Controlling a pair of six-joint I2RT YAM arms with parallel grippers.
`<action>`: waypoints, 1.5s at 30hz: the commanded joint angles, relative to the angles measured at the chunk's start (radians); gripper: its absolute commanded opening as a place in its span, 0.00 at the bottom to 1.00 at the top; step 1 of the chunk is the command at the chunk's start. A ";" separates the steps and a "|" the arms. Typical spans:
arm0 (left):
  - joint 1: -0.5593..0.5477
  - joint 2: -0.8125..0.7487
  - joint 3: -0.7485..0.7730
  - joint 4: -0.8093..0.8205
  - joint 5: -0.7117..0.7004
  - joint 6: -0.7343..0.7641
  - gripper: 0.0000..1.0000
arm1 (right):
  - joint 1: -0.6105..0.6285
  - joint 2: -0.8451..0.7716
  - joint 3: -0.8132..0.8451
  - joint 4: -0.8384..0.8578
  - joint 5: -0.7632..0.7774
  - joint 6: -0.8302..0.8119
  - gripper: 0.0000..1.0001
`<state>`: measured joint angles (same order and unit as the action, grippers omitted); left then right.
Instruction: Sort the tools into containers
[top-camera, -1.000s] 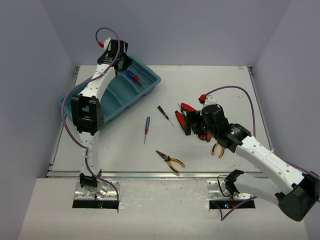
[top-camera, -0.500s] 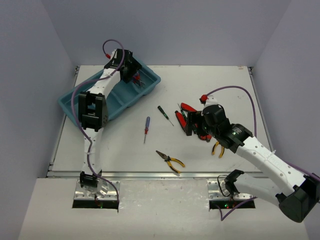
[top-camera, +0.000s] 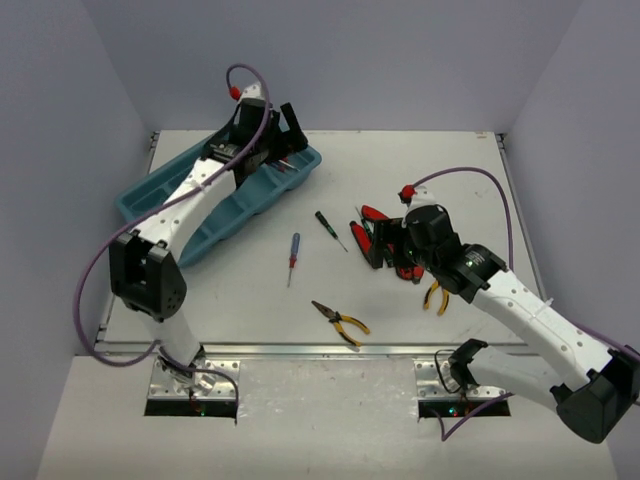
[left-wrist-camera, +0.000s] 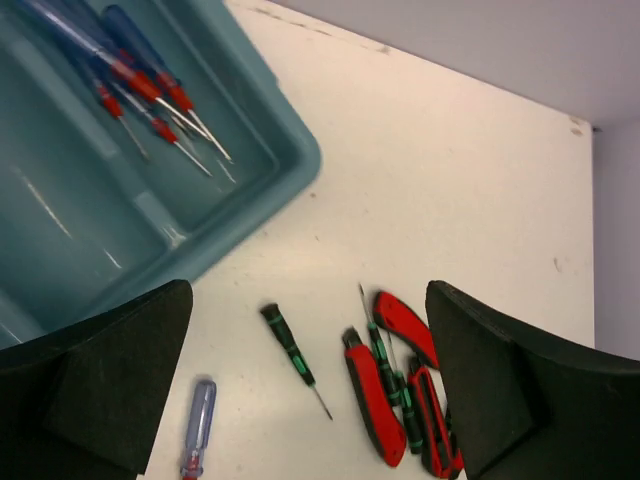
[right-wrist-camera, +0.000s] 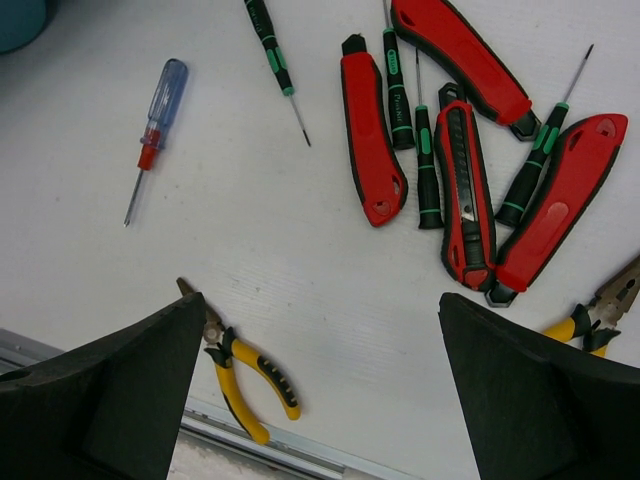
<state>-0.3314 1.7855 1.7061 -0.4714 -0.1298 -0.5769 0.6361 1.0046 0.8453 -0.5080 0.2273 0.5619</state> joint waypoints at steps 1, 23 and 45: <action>-0.097 -0.158 -0.278 -0.007 -0.070 0.128 0.97 | -0.006 -0.012 0.066 0.000 0.017 -0.026 0.98; -0.216 0.114 -0.588 0.125 -0.037 0.147 0.25 | -0.007 -0.080 0.027 -0.037 -0.004 -0.080 0.99; 0.036 -0.013 -0.141 0.158 -0.059 -0.161 0.00 | -0.038 -0.070 0.075 -0.076 0.052 -0.085 0.99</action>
<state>-0.3984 1.7086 1.4262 -0.3552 -0.1628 -0.6096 0.6109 0.9409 0.8715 -0.5767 0.2436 0.4854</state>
